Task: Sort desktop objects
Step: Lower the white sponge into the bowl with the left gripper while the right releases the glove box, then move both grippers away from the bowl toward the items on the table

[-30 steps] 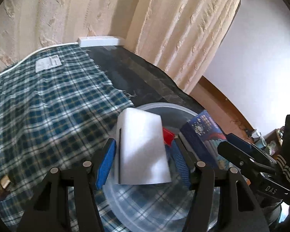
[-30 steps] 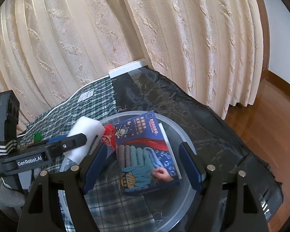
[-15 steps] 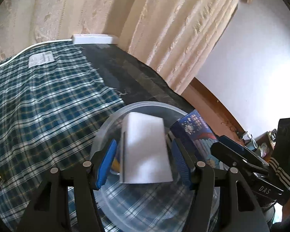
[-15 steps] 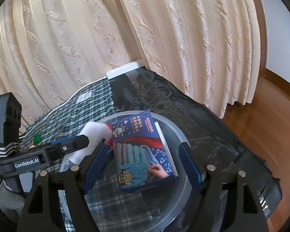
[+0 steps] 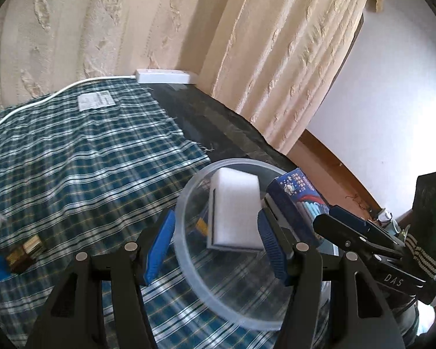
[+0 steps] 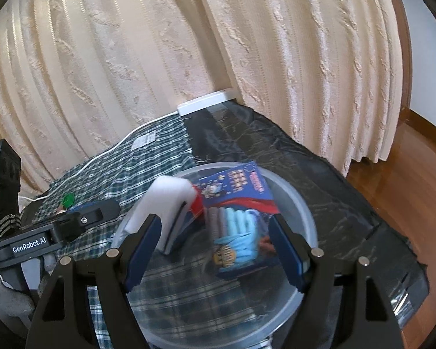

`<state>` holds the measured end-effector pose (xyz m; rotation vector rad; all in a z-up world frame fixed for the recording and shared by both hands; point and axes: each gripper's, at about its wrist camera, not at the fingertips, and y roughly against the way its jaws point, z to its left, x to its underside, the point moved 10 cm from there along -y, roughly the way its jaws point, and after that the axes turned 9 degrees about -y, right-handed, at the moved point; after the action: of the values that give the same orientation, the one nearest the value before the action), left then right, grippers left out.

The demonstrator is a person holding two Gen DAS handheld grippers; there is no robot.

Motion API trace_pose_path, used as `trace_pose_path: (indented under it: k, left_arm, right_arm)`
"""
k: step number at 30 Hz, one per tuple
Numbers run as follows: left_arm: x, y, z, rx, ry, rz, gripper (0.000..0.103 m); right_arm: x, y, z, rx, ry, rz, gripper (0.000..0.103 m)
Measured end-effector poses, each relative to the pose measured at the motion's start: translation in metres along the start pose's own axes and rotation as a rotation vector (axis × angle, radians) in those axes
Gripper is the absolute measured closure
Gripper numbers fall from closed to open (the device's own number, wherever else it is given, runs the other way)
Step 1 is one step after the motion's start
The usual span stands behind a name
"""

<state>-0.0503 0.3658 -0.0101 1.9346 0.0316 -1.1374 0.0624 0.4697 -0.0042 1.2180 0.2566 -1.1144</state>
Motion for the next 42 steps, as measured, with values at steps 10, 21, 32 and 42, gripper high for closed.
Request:
trace_pose_path:
  k: [10,21,32,42]
  left_arm:
    - [0.025,0.034,0.037,-0.067,0.071,-0.011,0.040]
    - [0.044,0.065,0.077,-0.138,0.125,-0.029,0.040]
    - [0.079,0.086,0.134,-0.210,0.240,-0.018,0.040]
    - [0.112,0.111,0.186,-0.291,0.322,-0.019,0.040]
  right_arm:
    - [0.018,0.002,0.031,-0.044,0.048,0.030,0.023]
    - [0.031,-0.001,0.051,-0.075,0.052,0.060,0.023]
    - [0.053,-0.012,0.092,-0.124,0.117,0.111,0.023]
    - [0.073,-0.023,0.134,-0.166,0.177,0.155,0.023]
